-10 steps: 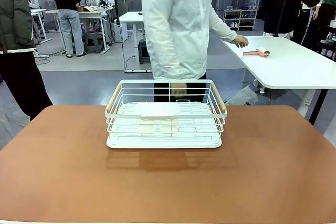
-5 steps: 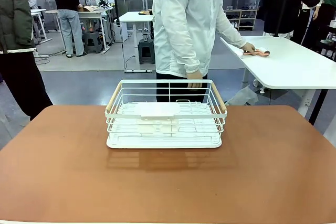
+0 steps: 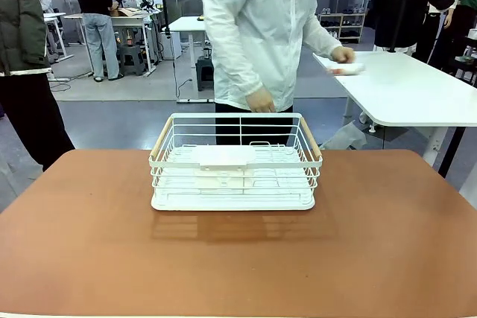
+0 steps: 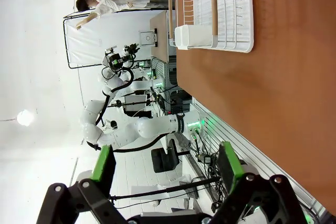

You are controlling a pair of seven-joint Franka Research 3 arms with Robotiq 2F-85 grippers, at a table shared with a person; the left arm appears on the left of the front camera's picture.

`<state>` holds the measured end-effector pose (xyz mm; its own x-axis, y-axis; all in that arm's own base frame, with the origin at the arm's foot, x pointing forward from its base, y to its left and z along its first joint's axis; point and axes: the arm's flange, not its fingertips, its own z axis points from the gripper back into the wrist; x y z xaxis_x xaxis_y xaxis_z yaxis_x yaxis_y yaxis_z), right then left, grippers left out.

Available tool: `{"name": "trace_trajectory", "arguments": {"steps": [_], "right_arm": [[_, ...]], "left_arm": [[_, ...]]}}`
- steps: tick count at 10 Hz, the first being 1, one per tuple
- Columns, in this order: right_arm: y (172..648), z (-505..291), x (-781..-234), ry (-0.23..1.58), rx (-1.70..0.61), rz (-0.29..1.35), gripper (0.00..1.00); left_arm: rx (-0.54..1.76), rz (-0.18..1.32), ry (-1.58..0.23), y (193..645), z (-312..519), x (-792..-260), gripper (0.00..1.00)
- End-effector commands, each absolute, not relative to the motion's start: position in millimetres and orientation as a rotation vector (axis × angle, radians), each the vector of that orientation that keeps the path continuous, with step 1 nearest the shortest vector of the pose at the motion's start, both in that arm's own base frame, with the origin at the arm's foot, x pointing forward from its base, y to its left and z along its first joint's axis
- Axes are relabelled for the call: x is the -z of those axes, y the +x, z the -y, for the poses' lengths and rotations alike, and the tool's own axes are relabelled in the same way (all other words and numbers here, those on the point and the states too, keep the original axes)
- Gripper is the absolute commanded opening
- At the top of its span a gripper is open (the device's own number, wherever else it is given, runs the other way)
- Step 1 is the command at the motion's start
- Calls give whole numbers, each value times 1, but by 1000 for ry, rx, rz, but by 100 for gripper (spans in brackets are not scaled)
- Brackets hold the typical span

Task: Clean the table.
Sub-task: Pick up the Lint Roller when the human hands it over.

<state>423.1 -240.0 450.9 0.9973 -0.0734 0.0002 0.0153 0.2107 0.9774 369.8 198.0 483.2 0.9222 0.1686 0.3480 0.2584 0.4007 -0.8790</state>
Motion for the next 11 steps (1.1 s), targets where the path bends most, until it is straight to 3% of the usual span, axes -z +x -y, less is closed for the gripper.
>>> {"name": "trace_trajectory", "arguments": {"steps": [1,11], "right_arm": [[422,240,-452,1358,61,52,100],[422,240,-452,1358,61,52,100]], "left_arm": [[55,422,-1168,368,-200,-484,100],[55,422,-1168,368,-200,-484,100]]}}
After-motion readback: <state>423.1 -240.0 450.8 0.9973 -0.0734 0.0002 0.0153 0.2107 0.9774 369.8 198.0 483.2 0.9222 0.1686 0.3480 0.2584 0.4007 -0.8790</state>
